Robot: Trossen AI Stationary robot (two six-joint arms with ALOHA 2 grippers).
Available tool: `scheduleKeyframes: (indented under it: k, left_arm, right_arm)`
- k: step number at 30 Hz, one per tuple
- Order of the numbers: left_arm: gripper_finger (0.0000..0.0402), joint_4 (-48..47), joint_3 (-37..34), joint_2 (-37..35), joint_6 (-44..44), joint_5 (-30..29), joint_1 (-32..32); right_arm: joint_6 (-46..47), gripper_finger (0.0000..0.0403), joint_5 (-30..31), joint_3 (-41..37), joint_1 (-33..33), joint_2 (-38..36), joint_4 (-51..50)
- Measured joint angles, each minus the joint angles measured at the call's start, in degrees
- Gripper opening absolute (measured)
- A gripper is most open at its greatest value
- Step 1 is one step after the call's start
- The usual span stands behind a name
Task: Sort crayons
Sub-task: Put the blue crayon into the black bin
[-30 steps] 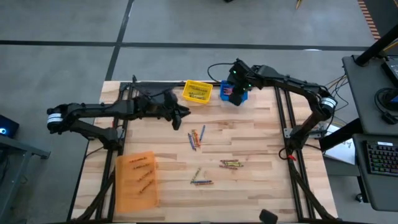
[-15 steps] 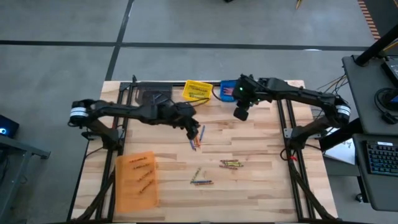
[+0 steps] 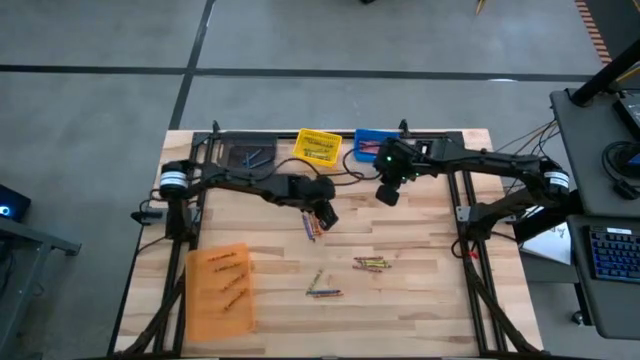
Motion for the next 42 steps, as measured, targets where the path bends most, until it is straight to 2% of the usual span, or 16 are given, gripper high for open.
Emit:
scheduleKeyframes:
  k: [5,26,42]
  left_arm:
    - [0.0078,-5.3,3.5,3.6,-0.3,-6.0,0.0]
    - [0.0078,-1.6,2.5,5.3,-2.4,-4.7,-1.3]
    - [0.0076,0.6,2.6,10.0,-0.8,-4.3,-1.4]
  right_arm:
    - [0.3,0.0059,0.0,-1.5,0.0,0.0,0.1]
    - [0.7,0.0057,0.0,-1.6,0.0,0.0,2.5]
    - [0.7,0.0057,0.0,-1.6,0.0,0.0,3.3]
